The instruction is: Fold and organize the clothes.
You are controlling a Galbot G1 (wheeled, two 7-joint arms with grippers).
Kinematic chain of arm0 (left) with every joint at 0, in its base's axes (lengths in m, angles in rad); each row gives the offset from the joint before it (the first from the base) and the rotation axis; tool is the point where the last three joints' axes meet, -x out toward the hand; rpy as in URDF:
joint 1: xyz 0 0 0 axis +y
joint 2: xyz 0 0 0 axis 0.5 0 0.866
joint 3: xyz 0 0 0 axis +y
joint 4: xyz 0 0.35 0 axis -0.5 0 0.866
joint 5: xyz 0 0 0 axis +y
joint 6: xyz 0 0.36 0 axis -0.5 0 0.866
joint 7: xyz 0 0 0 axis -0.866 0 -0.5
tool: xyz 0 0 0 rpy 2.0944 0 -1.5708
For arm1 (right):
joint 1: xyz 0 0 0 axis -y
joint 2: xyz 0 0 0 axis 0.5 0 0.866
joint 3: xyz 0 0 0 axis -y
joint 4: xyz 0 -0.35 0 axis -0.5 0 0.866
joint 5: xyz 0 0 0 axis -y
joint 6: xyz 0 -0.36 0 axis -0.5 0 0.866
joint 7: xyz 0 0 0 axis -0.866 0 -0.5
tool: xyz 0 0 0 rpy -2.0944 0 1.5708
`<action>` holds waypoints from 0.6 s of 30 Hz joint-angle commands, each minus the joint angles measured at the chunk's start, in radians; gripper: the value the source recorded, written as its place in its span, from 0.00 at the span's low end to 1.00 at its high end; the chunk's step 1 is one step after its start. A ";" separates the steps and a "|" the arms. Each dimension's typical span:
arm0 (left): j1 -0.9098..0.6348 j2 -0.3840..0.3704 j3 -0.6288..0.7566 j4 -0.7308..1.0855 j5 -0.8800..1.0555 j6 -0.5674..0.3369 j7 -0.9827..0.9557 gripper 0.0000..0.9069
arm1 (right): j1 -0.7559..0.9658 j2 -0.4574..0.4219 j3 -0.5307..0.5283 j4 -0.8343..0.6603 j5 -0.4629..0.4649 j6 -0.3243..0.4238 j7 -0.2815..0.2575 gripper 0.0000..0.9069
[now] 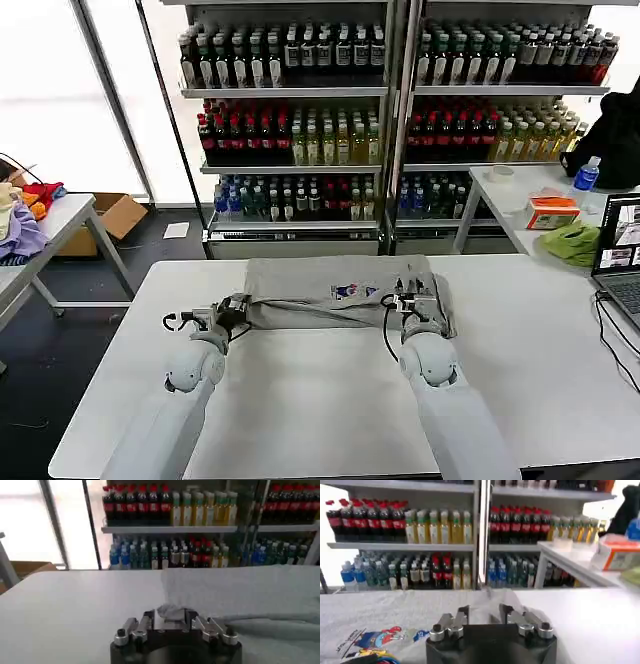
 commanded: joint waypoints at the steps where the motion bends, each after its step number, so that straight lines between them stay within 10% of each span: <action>1: 0.072 0.021 -0.007 -0.165 0.015 0.073 -0.029 1.00 | -0.016 -0.019 0.005 0.111 0.137 -0.068 0.098 1.00; 18: 0.187 0.042 -0.026 -0.283 0.069 0.070 -0.014 1.00 | -0.276 -0.121 0.124 0.356 0.121 -0.083 0.089 1.00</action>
